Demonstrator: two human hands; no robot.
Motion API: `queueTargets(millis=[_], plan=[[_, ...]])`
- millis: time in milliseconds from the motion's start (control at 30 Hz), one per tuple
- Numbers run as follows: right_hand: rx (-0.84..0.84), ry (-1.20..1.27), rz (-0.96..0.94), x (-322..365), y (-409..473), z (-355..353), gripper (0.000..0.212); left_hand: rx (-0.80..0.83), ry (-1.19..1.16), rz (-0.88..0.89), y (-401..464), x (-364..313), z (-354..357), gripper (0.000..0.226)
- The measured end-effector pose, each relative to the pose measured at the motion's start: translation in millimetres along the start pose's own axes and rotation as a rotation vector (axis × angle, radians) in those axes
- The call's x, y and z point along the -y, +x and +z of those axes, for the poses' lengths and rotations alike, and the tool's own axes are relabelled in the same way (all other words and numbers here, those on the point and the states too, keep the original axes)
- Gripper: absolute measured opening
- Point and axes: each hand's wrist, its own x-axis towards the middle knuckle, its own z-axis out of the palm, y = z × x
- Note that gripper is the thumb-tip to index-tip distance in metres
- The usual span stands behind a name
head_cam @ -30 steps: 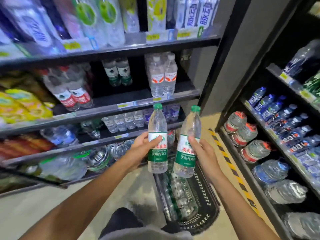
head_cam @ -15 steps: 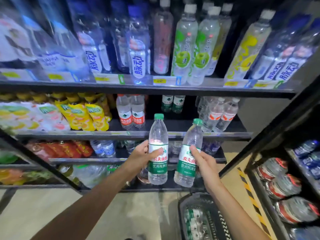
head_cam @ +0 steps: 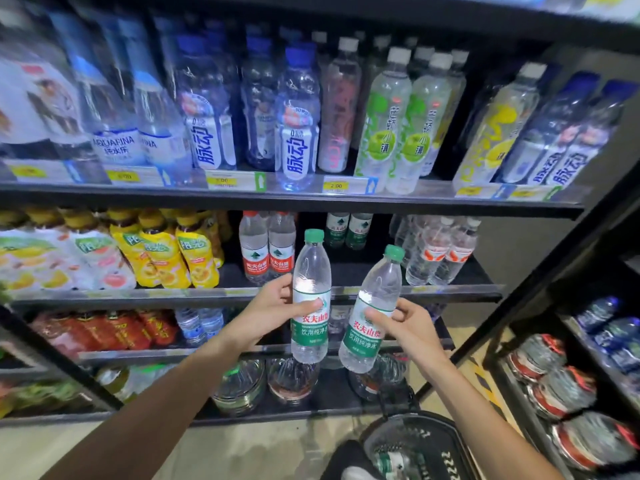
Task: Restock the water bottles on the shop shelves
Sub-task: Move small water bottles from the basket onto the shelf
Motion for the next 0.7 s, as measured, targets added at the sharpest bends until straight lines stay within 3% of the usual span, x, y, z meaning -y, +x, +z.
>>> queueTargets(millis=[267,400,700], plan=[[0.015,-0.007,-0.096,-16,45,-11,0.038,-0.028,0.156,0.097,46,1,-1,0.066],[-0.005,-0.039,-0.116,-24,65,-17,0.043,-0.076,0.172,0.128,63,4,3,0.060],[-0.144,-0.109,-0.289,-23,96,-28,0.056,-0.121,0.173,0.205,101,-3,12,0.073]])
